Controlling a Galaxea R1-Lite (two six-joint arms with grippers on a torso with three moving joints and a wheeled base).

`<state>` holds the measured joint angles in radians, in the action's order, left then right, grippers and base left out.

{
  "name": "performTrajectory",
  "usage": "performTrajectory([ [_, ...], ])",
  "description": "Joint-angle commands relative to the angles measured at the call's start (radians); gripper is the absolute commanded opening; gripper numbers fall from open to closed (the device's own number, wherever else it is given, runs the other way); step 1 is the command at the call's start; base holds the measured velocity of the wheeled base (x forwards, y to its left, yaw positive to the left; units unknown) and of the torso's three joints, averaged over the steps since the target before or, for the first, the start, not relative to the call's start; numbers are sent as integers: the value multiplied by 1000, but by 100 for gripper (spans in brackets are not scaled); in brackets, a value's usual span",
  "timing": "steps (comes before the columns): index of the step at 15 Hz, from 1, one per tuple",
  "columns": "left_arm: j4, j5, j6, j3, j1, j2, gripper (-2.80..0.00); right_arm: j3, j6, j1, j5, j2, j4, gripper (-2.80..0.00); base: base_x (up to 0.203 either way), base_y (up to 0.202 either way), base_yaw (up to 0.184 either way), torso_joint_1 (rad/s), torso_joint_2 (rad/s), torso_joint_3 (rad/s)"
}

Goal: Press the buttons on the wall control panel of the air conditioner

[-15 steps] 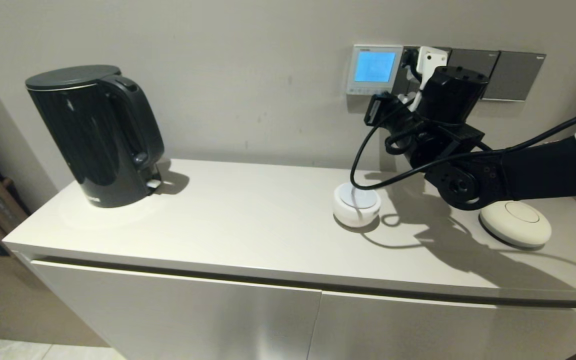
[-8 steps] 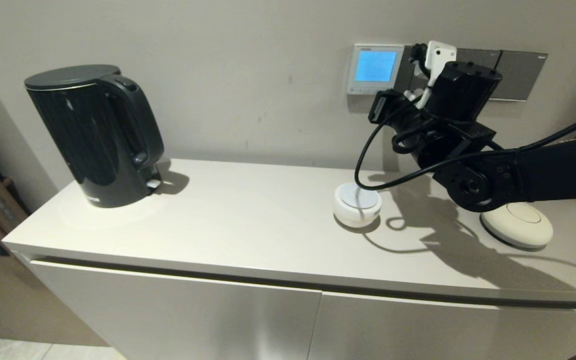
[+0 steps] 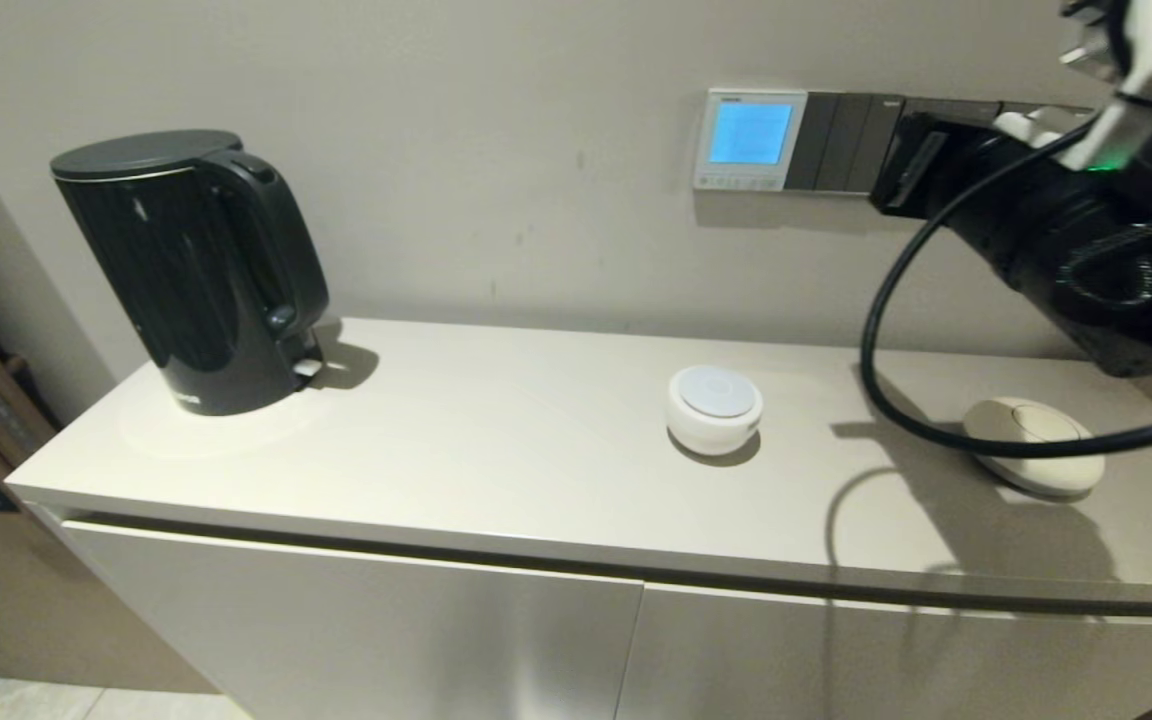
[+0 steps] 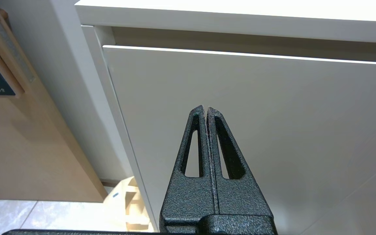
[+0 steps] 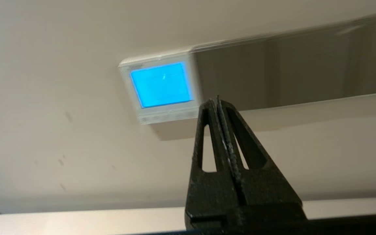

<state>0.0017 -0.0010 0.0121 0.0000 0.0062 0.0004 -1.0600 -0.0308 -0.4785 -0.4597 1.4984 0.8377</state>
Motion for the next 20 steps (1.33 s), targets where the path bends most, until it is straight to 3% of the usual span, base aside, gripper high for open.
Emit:
performTrajectory([
  [1, 0, 0, 0, 0, 1, 0, -280, 122, -16, 0, -3, -292, -58, -280, 0, 0, 0, 0, 0, 0],
  [3, 0, -1, 0, 0, 1, 1, -280, 208, -29, 13, 7, -487, -170, -280, 0, 0, 0, 0, 0, 0],
  [6, 0, -1, 0, 0, 0, 0, -280, 327, -32, 78, 78, -785, -445, -280, 0, 0, 0, 0, 0, 0],
  [10, 0, -1, 0, 0, 1, 1, -280, 622, -13, 357, 387, -1066, -627, -280, 0, 0, 0, 0, 0, 0],
  [12, 0, -1, 0, 0, 0, 0, -280, 746, 20, 417, 500, -1170, -687, -280, 0, 0, 0, 0, 0, 0],
  [14, 0, -1, 0, 0, 1, 0, -280, 839, 42, 438, 559, -1271, -741, -280, 0, 0, 0, 0, 0, 0],
  [20, 0, -1, 0, 0, 0, 0, -280, 1018, 49, 463, 631, -1498, -814, -280, 0, 0, 0, 0, 0, 0],
])
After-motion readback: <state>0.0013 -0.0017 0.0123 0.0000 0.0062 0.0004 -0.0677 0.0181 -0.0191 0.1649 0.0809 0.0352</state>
